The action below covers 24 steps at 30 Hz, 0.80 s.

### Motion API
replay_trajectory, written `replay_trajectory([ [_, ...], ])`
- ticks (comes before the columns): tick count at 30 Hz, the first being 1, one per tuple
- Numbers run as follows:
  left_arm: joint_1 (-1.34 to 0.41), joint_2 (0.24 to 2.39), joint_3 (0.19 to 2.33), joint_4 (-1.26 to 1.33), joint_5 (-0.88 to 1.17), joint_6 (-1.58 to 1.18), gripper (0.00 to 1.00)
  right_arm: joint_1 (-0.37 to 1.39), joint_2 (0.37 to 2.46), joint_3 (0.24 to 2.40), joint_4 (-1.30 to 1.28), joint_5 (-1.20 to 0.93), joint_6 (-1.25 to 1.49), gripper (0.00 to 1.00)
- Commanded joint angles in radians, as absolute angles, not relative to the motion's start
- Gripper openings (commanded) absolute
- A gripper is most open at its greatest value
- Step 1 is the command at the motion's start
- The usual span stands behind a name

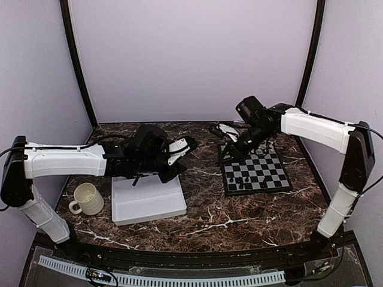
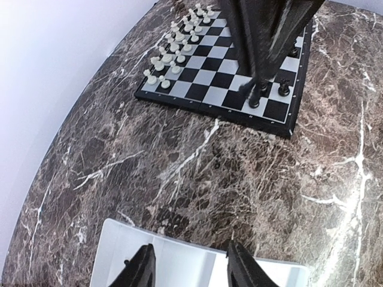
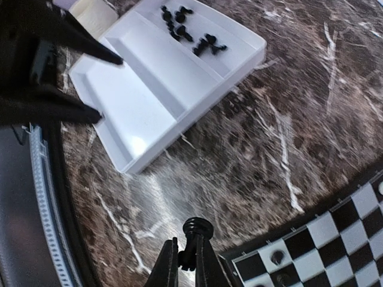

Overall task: Set up the chess pieces on the board
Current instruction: Pass from the left arm to the right, then place the rook at h8.

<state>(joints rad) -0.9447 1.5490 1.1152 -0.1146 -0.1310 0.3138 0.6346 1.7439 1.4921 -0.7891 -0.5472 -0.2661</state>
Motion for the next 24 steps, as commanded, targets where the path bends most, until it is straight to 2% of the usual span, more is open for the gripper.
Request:
replay_trajectory([
  [1, -0.919, 1.497, 1.048, -0.011, -0.256, 0.333, 0.44, 0.641, 1.676, 1.415, -0.875, -0.264, -0.432, 0.0],
  [24, -0.868, 1.53, 1.074, -0.036, -0.302, 0.278, 0.45, 0.738, 1.817, 1.361, -0.899, -0.048, -0.469, 0.0],
])
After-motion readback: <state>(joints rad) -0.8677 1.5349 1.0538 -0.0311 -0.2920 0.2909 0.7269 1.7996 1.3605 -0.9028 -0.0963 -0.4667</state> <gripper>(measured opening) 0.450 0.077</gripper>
